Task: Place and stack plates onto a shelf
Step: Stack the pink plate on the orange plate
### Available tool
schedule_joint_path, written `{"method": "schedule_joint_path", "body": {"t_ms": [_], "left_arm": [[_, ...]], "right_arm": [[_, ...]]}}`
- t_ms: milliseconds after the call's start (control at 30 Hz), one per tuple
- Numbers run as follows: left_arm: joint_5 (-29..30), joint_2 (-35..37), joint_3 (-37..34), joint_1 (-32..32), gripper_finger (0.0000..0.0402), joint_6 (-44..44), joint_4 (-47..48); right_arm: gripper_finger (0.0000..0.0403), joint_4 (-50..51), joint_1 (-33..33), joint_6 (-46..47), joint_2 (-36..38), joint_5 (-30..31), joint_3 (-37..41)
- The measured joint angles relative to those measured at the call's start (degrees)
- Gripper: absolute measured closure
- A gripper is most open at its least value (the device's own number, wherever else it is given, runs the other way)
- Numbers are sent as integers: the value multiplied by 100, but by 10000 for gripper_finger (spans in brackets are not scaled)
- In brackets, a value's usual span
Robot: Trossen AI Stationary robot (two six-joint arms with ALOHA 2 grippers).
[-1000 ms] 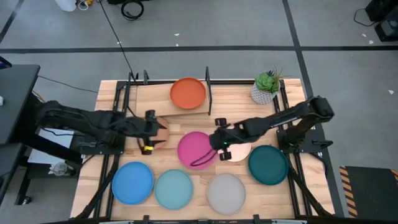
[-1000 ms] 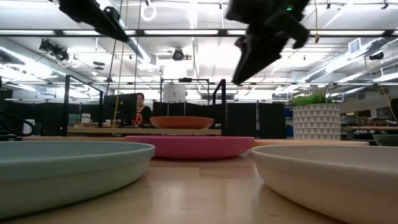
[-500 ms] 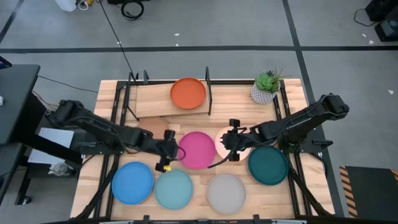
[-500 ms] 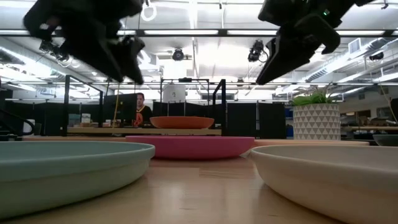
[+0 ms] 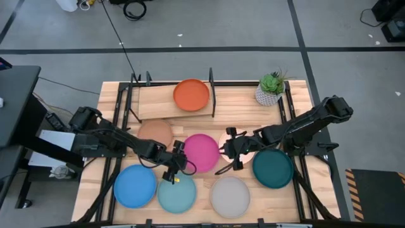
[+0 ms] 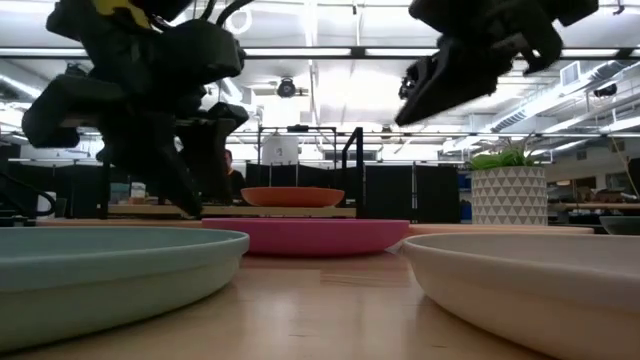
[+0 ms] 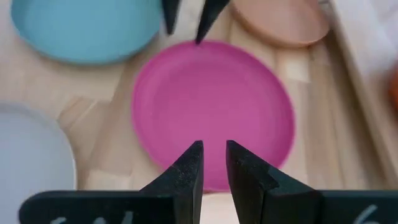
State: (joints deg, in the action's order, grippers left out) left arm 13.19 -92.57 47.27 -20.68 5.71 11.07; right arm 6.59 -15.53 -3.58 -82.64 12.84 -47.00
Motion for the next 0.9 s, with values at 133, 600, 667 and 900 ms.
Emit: {"method": "schedule_joint_path", "body": {"t_ms": [133, 600, 667, 900], "left_arm": [[105, -66, 8, 16, 213, 306, -5], [411, -466, 2, 25, 295, 1192, 167], [416, -466, 2, 25, 318, 1290, 158], [494, -451, 7, -17, 385, 1487, 281]], "right_arm": [[328, -101, -4, -113, -322, -51, -43], [328, -180, 35, -84, -383, -53, -63], [328, -182, 35, -64, -392, -51, -63], [328, -209, 61, 8, -394, -53, -63]]}}
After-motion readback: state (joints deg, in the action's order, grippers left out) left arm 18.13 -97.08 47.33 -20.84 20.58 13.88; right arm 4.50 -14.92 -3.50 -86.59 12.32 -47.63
